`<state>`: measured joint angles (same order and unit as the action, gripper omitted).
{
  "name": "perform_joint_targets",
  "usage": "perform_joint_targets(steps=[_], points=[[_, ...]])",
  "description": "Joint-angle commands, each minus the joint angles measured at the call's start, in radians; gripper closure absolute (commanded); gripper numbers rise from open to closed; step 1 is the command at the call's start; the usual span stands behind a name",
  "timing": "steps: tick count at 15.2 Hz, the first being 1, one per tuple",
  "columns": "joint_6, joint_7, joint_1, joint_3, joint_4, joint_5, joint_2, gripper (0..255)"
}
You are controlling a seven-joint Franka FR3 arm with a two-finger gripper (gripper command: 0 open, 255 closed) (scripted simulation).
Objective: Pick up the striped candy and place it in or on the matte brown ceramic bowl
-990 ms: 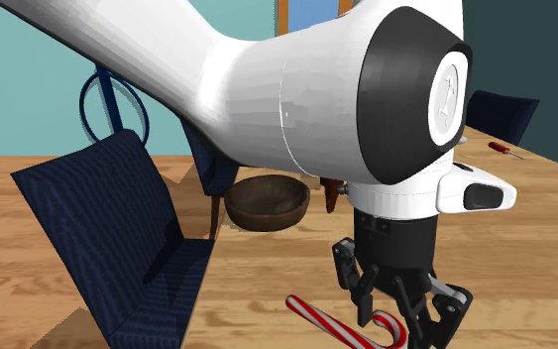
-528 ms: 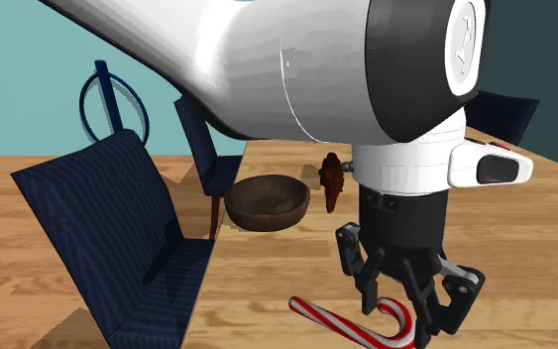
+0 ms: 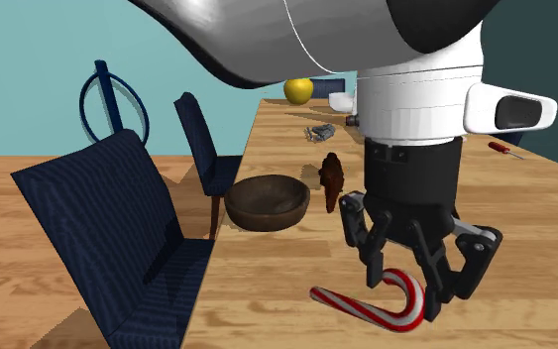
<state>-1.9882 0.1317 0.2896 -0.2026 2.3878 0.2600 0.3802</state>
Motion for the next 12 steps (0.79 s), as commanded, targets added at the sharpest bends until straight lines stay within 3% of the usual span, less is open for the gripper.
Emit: perform_joint_targets(steps=[1, 9, 12], points=[[0.029, -0.002, -0.002, 0.004, -0.018, -0.003, 0.010, 255], [0.136, -0.018, -0.005, 0.013, -0.106, -0.013, 0.030, 255], [0.146, 0.044, -0.036, 0.058, -0.150, -0.040, -0.017, 255]])
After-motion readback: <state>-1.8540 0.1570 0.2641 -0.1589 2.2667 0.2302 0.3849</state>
